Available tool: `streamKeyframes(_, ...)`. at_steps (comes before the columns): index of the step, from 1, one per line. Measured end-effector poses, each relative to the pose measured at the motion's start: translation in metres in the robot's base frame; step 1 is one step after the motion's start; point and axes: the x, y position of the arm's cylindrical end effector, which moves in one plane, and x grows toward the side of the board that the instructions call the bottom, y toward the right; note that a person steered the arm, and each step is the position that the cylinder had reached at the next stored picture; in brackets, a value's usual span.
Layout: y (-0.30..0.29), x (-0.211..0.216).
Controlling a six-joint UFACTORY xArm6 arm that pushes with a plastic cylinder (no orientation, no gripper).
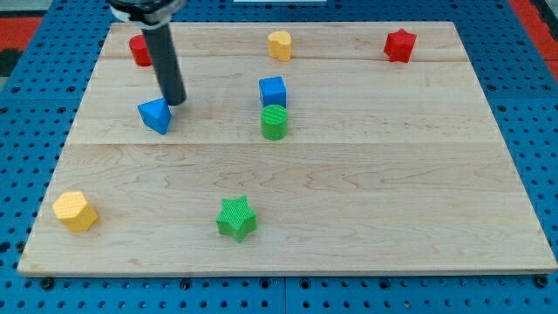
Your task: Push the triangle to the bottom left of the green circle
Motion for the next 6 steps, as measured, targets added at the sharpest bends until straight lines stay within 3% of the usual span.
streamKeyframes(1,-0.043,0.017)
streamKeyframes(2,-0.025,0.034)
streamKeyframes(3,0.103,0.035)
streamKeyframes(5,-0.006,0.051)
streamKeyframes(6,0.037,0.132)
